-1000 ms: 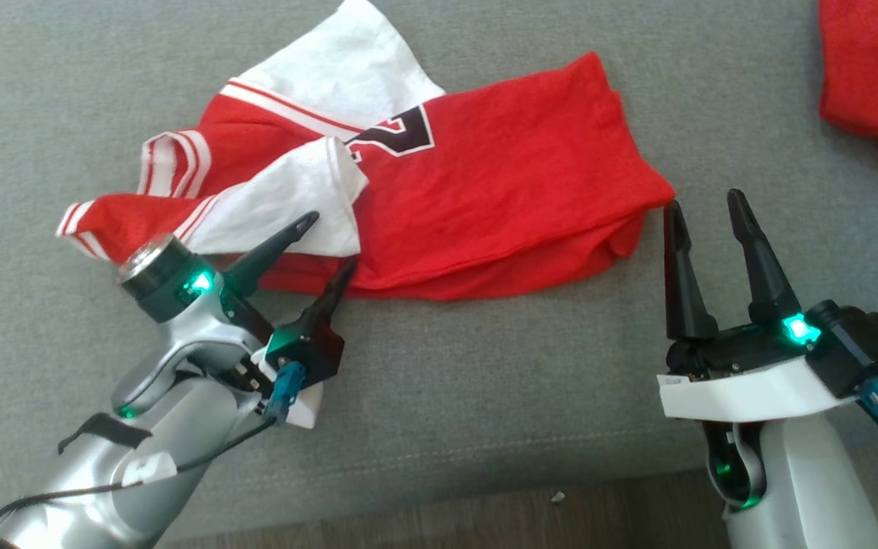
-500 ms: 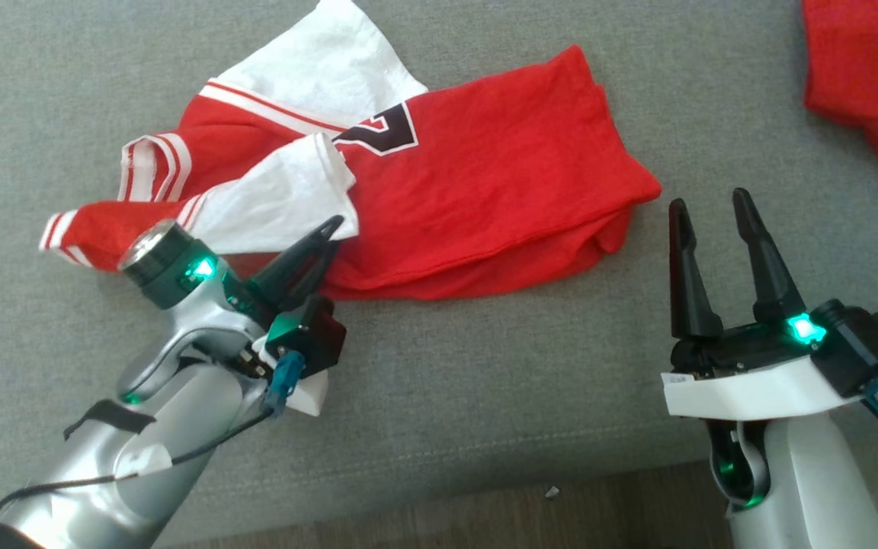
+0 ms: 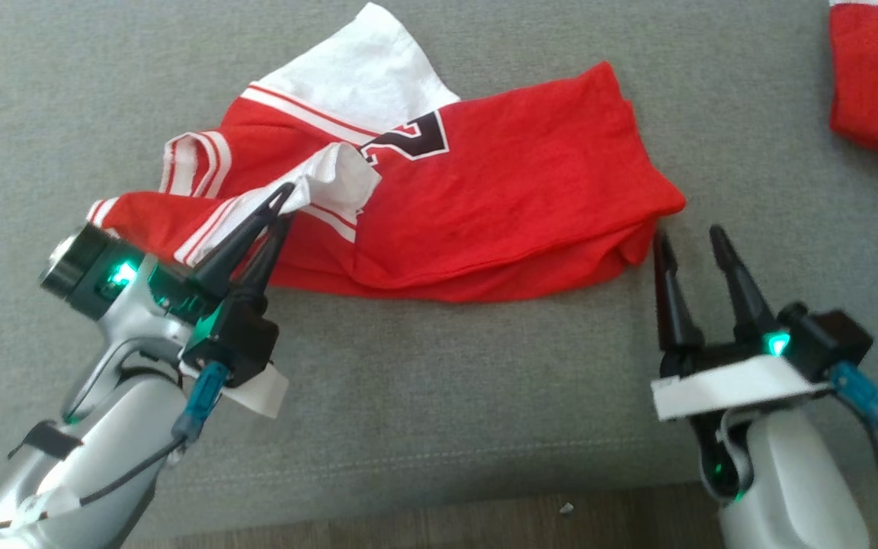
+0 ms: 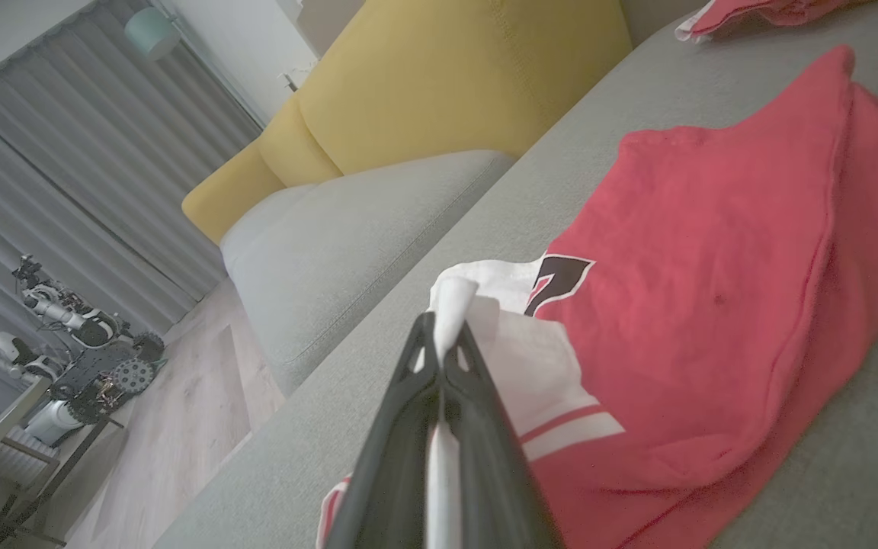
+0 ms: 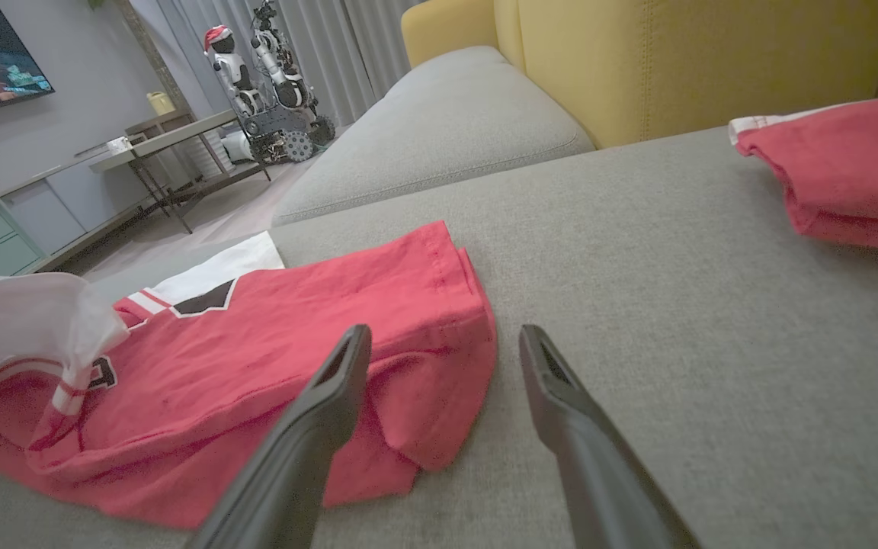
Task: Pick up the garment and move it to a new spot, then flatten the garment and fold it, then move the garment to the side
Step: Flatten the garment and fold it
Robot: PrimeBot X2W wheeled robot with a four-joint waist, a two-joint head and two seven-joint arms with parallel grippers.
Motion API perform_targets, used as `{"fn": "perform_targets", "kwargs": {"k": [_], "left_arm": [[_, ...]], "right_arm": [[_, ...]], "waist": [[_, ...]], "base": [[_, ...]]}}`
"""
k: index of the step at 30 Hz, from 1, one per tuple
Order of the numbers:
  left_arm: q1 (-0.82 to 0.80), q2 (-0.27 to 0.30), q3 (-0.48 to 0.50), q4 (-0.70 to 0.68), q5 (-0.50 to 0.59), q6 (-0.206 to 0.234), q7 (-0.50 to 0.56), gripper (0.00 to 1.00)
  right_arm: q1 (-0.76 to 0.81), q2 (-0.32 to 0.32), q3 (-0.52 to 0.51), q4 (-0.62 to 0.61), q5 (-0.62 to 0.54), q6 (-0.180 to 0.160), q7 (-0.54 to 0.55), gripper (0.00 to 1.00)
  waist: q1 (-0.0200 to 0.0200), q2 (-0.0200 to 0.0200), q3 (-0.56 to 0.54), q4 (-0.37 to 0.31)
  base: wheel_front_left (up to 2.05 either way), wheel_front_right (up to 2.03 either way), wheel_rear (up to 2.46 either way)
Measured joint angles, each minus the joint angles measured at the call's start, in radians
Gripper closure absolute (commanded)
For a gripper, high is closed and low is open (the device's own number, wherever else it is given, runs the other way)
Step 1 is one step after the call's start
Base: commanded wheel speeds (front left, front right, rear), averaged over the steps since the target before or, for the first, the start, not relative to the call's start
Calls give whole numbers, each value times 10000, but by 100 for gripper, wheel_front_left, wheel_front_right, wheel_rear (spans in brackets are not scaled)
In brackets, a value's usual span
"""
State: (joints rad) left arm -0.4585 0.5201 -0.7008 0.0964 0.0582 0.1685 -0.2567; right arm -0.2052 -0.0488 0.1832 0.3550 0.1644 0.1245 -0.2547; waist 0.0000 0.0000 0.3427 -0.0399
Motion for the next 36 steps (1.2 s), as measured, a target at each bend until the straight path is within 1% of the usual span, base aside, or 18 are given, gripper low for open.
{"fn": "perform_targets", "kwargs": {"k": [2, 7, 17, 21, 22, 23, 24, 31, 34, 36], "left_arm": [[109, 75, 31, -63, -63, 82, -4, 100], [188, 88, 12, -128, -96, 92, -4, 100], [187, 90, -38, -138, -167, 203, -4, 100], [186, 92, -82, -132, -167, 253, -4, 100], [186, 92, -94, -130, -167, 255, -4, 100], [186, 94, -109, -127, -167, 255, -4, 100], [186, 96, -127, -121, -167, 268, -4, 100], [188, 150, -130, -65, -293, 437, -4, 100], [188, 219, -58, -128, -332, 581, -4, 100], [181, 316, 94, -401, -403, 617, -4, 100]], "right_arm": [[-357, -4, -159, 336, -4, 0, 0, 0], [-827, -10, -332, 1026, -4, 0, 0, 0], [-1073, -12, -355, 1718, -17, 0, 0, 0], [-1307, -15, -476, 1891, -234, 0, 0, 0], [-1323, -15, -485, 1954, -274, 0, 0, 30], [-1326, -15, -499, 2054, -305, 0, 0, 68], [-1325, -15, -502, 2150, -326, 0, 0, 100], [-1327, -17, -499, 2274, -364, 0, 0, 100], [-1321, -15, -545, 1975, -336, 0, 0, 100], [-1316, -15, -688, 1557, -295, 0, 0, 100]], "waist": [[0, 0, -19, 78], [0, 0, -63, 245], [0, 0, -186, 412], [0, 0, -261, 498], [0, 0, -282, 523], [0, 0, -304, 546], [0, 0, -326, 568], [0, 0, -510, 604], [0, 0, -630, 562], [0, 0, -738, 521]], "base": [[0, 0, 0], [0, 0, 0], [0, 0, 0], [0, 0, 0], [0, 0, 0], [0, 0, 0], [0, 0, 0], [0, 0, 0], [0, 0, 0], [0, 0, 0]]}}
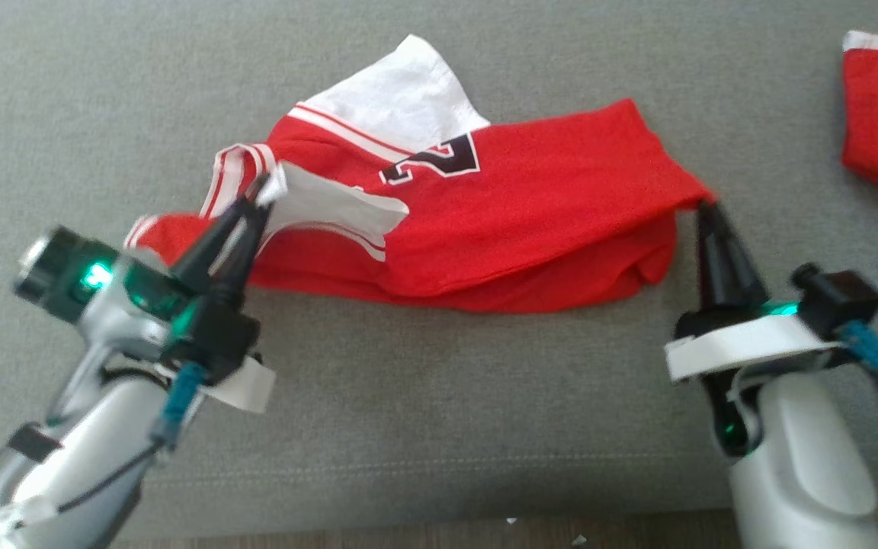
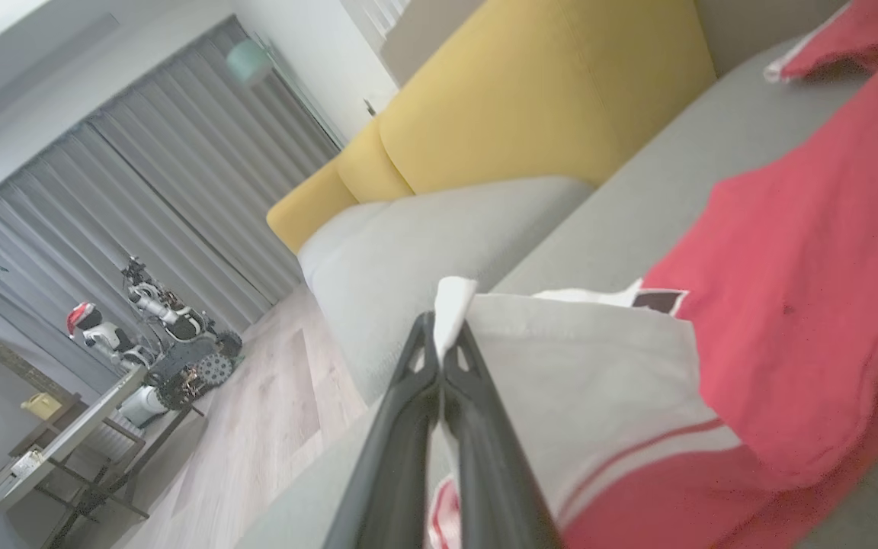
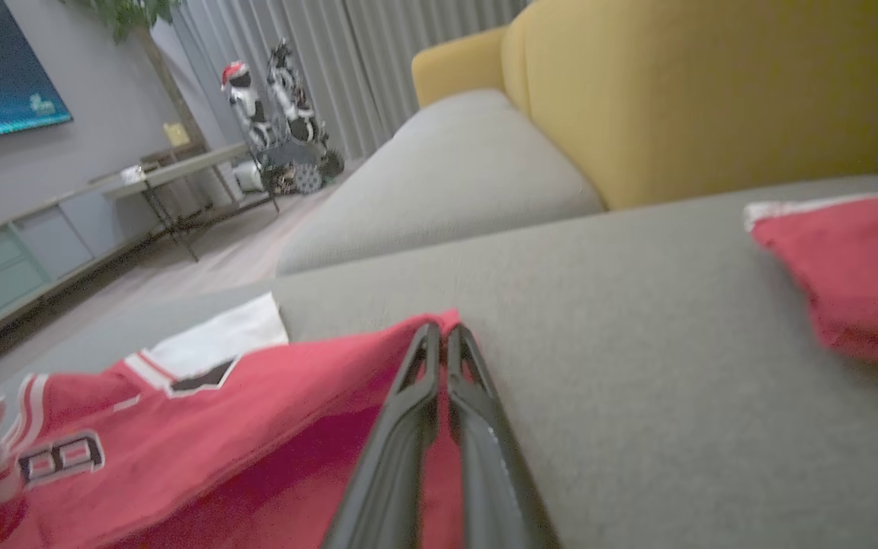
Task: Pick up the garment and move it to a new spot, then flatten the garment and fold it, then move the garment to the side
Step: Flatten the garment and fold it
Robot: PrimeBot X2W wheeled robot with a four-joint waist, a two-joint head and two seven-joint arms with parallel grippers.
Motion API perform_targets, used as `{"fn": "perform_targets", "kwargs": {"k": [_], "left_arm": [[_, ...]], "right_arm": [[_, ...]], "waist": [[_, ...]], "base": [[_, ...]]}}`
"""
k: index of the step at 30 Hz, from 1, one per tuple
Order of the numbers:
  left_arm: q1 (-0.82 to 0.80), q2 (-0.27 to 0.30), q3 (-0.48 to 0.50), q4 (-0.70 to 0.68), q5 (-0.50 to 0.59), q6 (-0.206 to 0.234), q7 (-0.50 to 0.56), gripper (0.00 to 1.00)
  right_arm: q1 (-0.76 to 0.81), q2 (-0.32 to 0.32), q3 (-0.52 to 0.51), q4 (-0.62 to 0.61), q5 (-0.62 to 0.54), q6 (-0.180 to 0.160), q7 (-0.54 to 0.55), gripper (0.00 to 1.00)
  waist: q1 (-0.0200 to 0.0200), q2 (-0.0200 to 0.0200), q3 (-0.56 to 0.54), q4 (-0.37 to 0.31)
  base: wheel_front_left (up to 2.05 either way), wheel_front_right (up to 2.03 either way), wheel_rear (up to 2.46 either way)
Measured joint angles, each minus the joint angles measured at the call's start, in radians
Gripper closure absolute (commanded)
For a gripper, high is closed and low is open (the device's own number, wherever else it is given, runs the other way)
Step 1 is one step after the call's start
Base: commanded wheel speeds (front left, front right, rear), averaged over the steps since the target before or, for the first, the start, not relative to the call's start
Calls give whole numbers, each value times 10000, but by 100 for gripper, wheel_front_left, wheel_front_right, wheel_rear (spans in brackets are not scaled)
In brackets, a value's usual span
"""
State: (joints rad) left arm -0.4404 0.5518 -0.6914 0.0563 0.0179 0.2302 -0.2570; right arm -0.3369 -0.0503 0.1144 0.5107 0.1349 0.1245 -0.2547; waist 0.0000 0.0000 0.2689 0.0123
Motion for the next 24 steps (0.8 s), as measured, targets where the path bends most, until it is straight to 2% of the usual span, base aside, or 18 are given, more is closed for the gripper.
{"fn": "perform_targets", "kwargs": {"k": [4, 9, 12, 17, 20, 24], "left_arm": [[-290, 182, 642, -723, -635, -58, 0, 100], [-1784, 660, 1411, -869, -1133, -828, 0, 100], [-3215, 713, 1674, -621, -1252, -1448, -12, 100], [-5934, 531, 1852, 612, -1239, -2395, -12, 100], [-7645, 336, 1873, 1490, -874, -2708, -12, 100], [-9807, 4, 1883, 2431, -320, -2803, -12, 100]], "right_arm": [[-57, -23, -435, -938, 109, 0, 0, 100], [-1231, -435, -709, -1312, 568, 0, 0, 100], [-2692, -857, -809, -1275, 688, 0, 167, 100], [-5522, -1419, -658, -955, 895, 0, 978, 100], [-7208, -1624, -380, -594, 901, 0, 1317, 100], [-9184, -1685, 31, 96, 771, 0, 1383, 100]], "waist": [[0, 0, -196, -130], [0, 0, -287, -405], [0, 0, -126, -507], [0, 0, 502, -603], [0, 0, 1063, -657], [1, 0, 1907, -781]], "base": [[0, 0, 0], [0, 0, 0], [0, 0, 0], [0, 0, 0], [0, 0, 0], [0, 0, 0]]}}
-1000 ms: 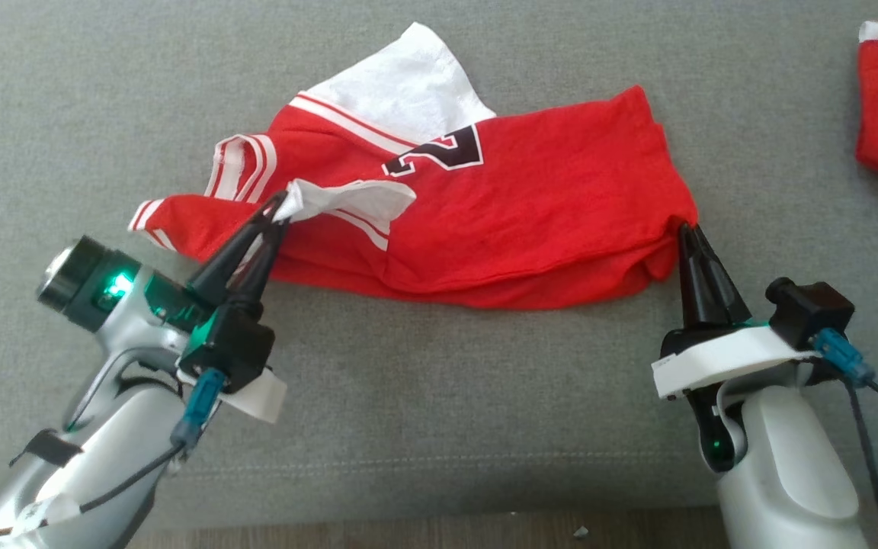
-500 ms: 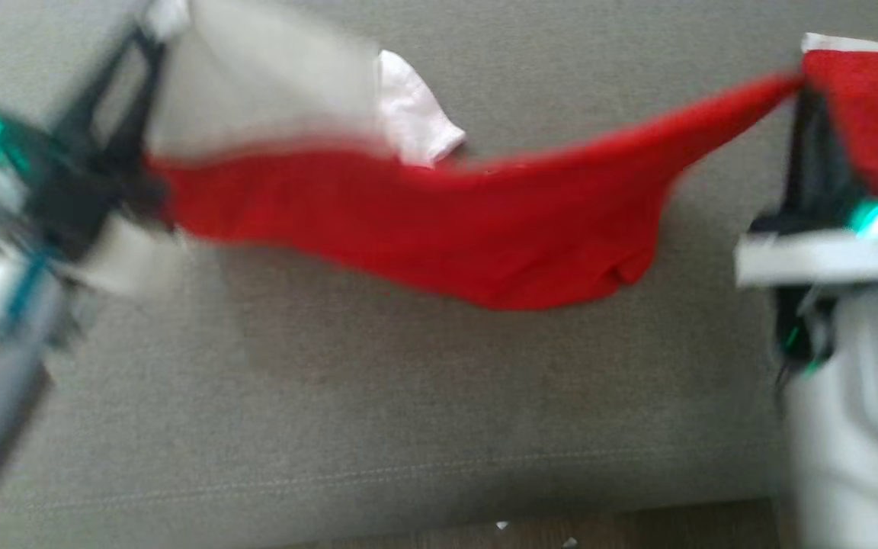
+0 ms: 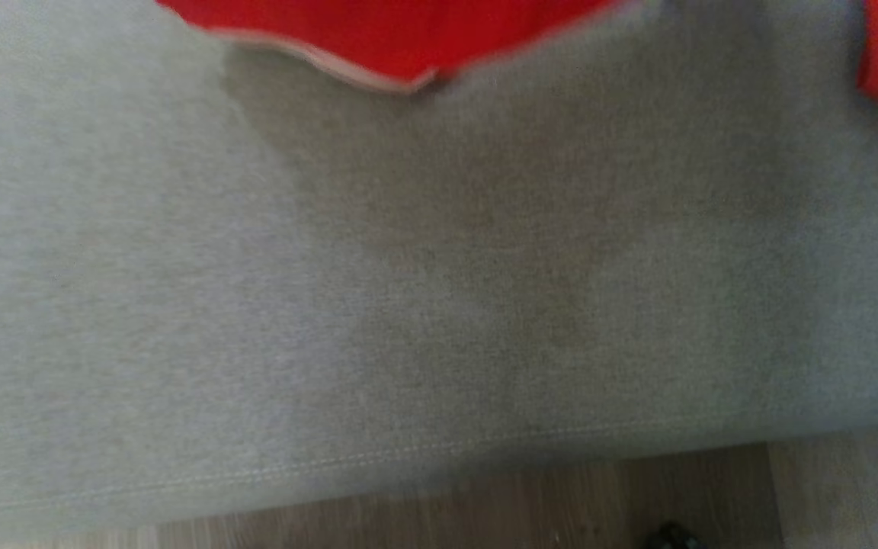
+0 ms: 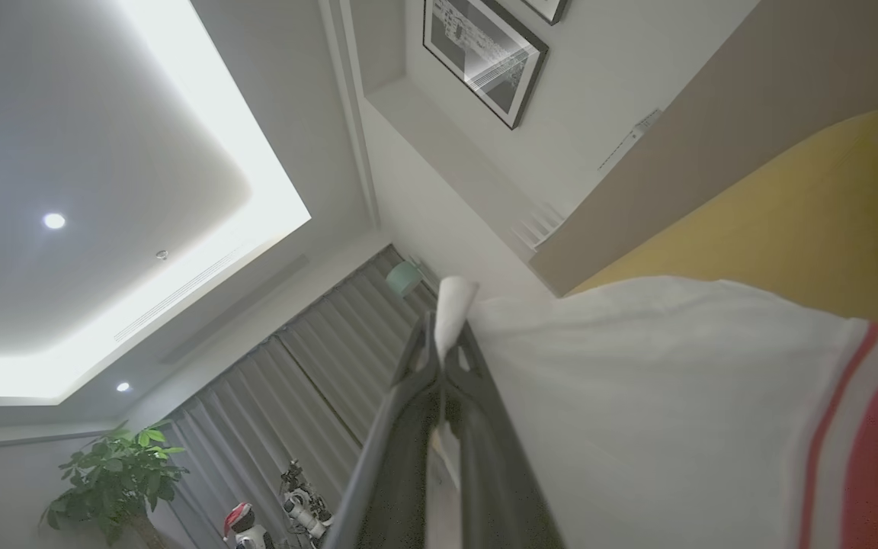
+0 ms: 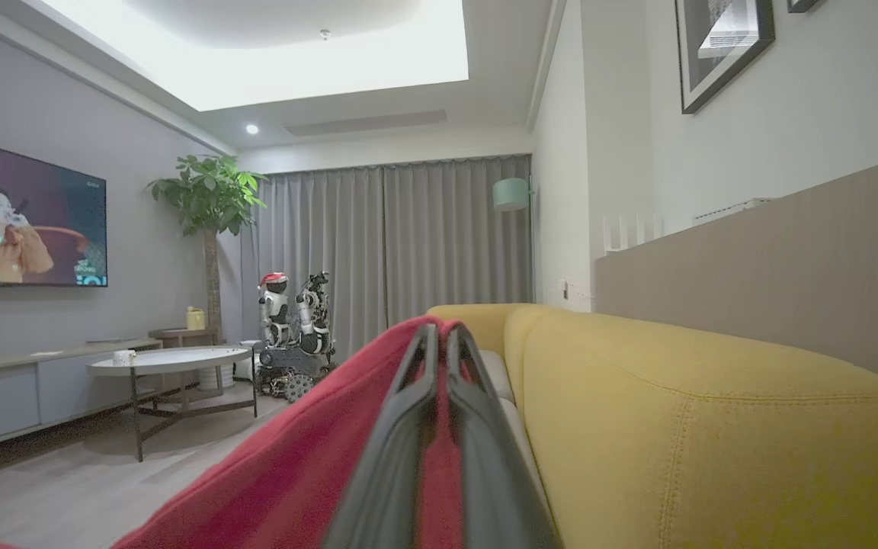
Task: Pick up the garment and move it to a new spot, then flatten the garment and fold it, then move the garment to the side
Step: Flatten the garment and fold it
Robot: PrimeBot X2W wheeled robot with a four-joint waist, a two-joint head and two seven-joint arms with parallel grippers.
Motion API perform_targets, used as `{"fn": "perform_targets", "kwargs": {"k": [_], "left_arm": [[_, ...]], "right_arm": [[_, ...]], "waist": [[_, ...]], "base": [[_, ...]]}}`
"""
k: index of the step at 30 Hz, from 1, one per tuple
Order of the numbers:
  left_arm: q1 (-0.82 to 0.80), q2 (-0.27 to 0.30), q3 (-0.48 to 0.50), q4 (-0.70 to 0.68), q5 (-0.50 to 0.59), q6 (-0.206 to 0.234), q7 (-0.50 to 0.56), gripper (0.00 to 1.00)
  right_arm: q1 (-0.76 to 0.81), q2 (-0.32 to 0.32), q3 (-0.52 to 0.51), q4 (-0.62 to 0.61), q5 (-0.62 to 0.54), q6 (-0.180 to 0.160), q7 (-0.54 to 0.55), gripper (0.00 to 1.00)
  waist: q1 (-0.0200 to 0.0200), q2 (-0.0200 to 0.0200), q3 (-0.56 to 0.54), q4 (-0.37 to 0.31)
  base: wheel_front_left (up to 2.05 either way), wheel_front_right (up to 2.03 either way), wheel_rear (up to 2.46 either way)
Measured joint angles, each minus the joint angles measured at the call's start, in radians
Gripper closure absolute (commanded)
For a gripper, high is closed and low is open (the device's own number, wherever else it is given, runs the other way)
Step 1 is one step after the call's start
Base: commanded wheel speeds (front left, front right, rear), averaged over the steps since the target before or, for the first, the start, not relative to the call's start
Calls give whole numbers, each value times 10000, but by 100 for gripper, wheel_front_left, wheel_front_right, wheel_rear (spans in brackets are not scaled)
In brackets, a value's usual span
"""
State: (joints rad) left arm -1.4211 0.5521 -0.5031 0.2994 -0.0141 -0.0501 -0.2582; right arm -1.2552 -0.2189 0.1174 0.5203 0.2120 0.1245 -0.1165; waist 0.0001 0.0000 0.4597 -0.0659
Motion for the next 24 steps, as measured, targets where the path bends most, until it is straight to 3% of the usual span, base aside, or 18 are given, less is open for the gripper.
{"fn": "perform_targets", "kwargs": {"k": [7, 11, 15, 19, 24], "left_arm": [[-2567, -33, -13, 447, 970, 374, -2, 100], [-3579, -2, -163, -17, 1287, 938, -2, 100], [-4149, 121, -236, -1296, 1174, 1649, -31, 100], [-3318, 585, -426, -2568, 566, 2054, -31, 100], [-124, 746, -721, -3425, -408, 2537, -31, 100]], "right_arm": [[-2055, 174, 165, 1471, -640, 0, -928, 100], [-2879, 192, -132, 1864, -1463, 0, -1361, 100], [-3345, 65, -424, 1501, -2098, 0, -1415, 100], [-2911, 2, -510, 1248, -2163, 0, -1415, 100], [-1123, -230, -217, 1404, -1948, 0, -1413, 100]], "waist": [[2, 0, 1176, -397], [0, 0, 1759, -654], [0, 0, 2309, -525], [-1, 1, 2630, -22], [1, 1, 2688, 620]], "base": [[0, 0, 0], [0, 0, 0], [0, 0, 0], [0, 0, 0], [0, 0, 0]]}}
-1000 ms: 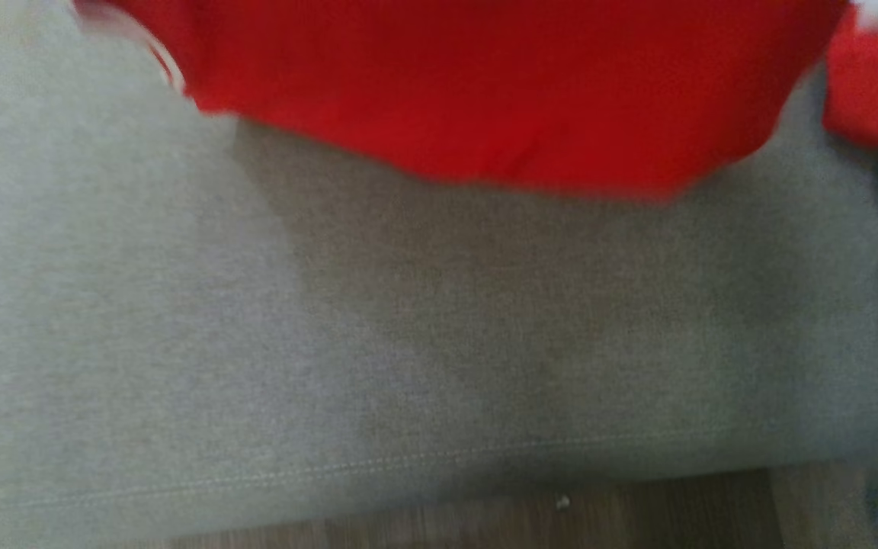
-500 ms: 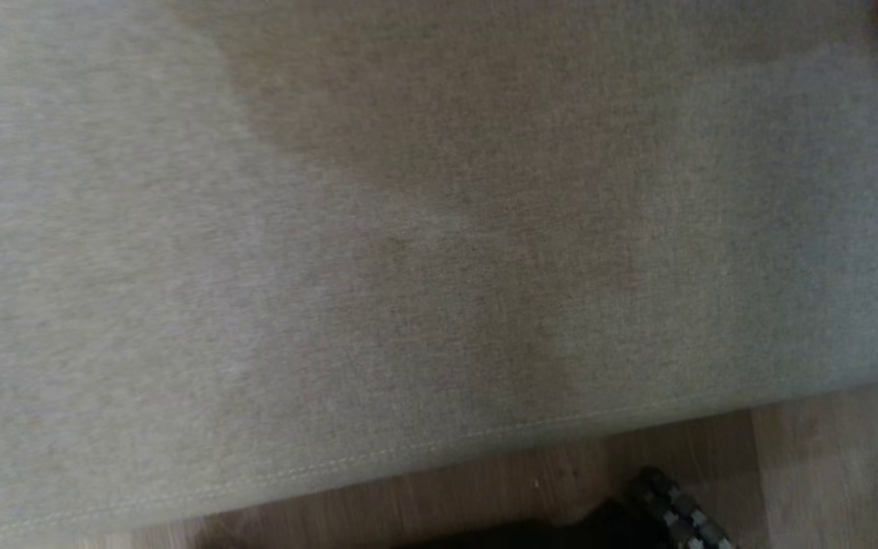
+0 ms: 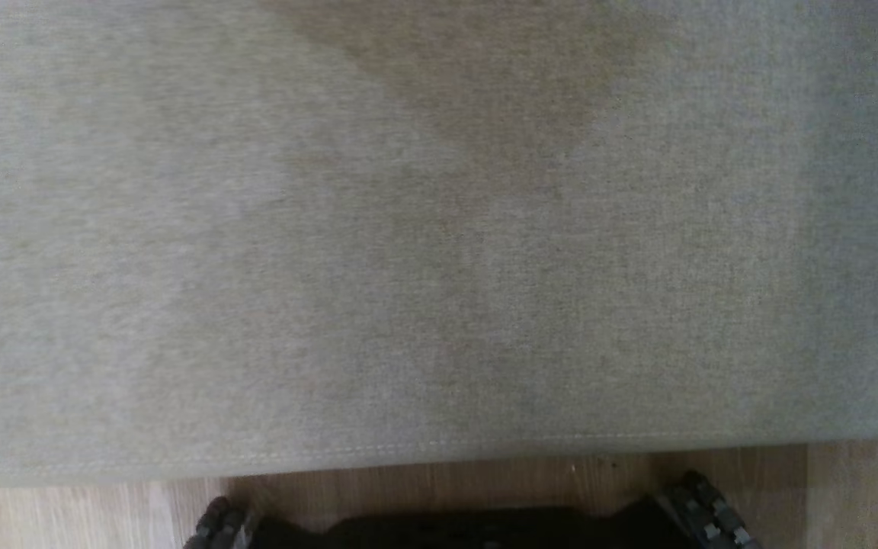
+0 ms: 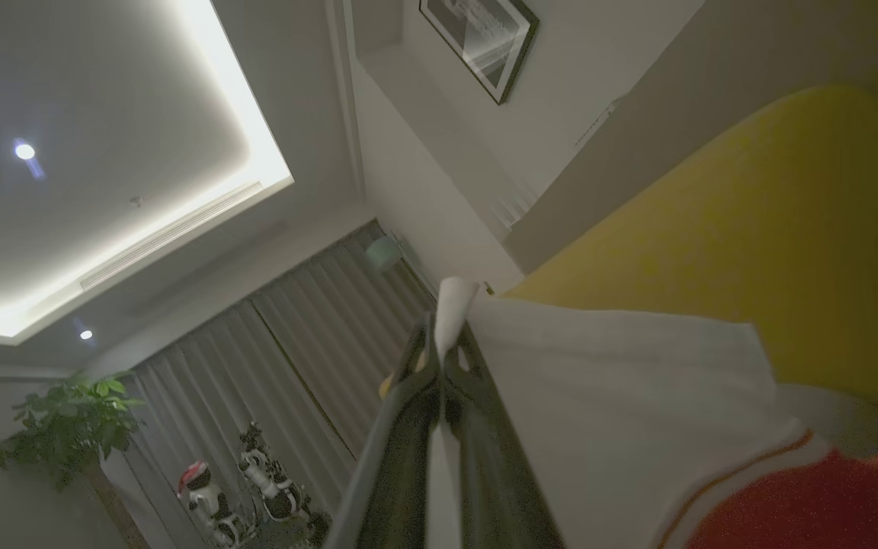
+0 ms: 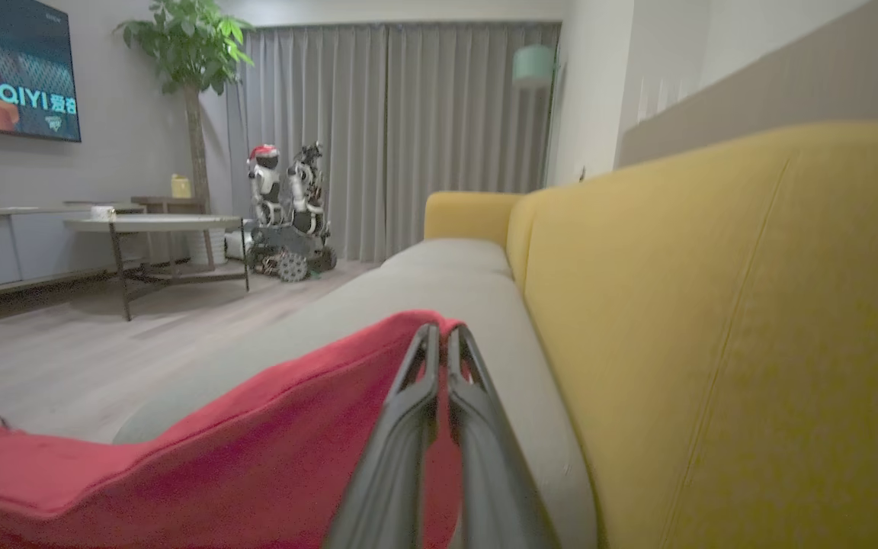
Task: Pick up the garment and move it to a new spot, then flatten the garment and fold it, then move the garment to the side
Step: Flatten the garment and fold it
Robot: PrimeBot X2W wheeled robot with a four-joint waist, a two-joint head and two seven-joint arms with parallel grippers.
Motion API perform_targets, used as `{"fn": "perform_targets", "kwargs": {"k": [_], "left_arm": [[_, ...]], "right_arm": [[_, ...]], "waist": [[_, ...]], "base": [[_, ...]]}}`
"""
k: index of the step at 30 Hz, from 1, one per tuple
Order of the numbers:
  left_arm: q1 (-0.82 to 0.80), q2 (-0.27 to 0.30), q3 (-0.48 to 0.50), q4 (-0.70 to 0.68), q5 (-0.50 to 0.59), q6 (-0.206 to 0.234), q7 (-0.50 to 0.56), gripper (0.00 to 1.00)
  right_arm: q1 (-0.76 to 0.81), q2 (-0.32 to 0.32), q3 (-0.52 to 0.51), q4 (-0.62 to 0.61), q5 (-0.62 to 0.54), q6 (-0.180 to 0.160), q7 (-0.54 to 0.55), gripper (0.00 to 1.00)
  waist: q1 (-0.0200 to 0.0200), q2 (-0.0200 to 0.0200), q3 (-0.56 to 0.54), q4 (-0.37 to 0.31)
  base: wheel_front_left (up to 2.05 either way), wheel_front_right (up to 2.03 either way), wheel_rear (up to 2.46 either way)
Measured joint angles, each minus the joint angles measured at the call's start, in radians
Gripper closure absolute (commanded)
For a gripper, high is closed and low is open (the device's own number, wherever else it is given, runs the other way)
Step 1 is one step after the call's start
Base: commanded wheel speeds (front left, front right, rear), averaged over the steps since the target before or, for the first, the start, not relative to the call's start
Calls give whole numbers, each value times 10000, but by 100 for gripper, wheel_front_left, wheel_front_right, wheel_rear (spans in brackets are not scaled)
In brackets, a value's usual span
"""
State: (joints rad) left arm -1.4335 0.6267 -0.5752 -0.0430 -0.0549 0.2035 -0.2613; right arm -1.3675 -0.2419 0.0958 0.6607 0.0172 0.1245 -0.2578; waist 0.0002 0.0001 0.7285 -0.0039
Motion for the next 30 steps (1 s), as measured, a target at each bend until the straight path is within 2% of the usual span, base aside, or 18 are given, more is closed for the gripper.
{"fn": "perform_targets", "kwargs": {"k": [3, 6, 10, 13, 14, 15, 21, 27, 30], "left_arm": [[2265, -21, 132, -274, -815, 75, 2, 100], [4449, -215, 558, -504, -1653, -217, 2, 100], [7459, -706, 1034, -234, -2708, -1434, 12, 100], [9595, -1095, 1279, 238, -2995, -2257, 19, 100], [10703, -1402, 1534, 479, -3089, -2629, 35, 100], [11147, -1538, 1687, 539, -3095, -2750, 42, 100], [13118, -2063, 2378, 523, -3298, -3189, 44, 100], [14654, -1998, 2654, 13, -3802, -3279, 44, 100], [15315, -1735, 2558, -290, -3986, -3283, 44, 100]], "right_arm": [[1207, -65, 111, 163, 454, 0, 0, 100], [2404, -238, 115, 222, 953, 0, 0, 100], [4319, -234, 90, 397, 1843, 0, 61, 100], [5975, -201, 234, 443, 2406, 0, 324, 100], [7029, -134, 309, 368, 2767, 0, 431, 100], [7500, -102, 362, 272, 2917, 0, 522, 100], [9573, 17, 347, -610, 3453, 0, 748, 100], [11007, 15, -157, -1779, 3398, 0, 1198, 100], [11843, 21, -426, -2456, 3290, 0, 1626, 100]], "waist": [[-1, 0, -315, 178], [-2, 0, -804, 270], [-2, 0, -1592, 328], [-2, 0, -2247, 336], [-2, 1, -2693, 338], [-2, 0, -2903, 334], [-3, 1, -4015, 261], [-3, 0, -4697, 109], [-3, 0, -4913, 62]], "base": [[0, 0, 0], [0, 0, 0], [0, 0, 0], [0, 0, 0], [0, 0, 0], [0, 0, 0], [0, 0, 0], [0, 0, 0], [0, 0, 0]]}}
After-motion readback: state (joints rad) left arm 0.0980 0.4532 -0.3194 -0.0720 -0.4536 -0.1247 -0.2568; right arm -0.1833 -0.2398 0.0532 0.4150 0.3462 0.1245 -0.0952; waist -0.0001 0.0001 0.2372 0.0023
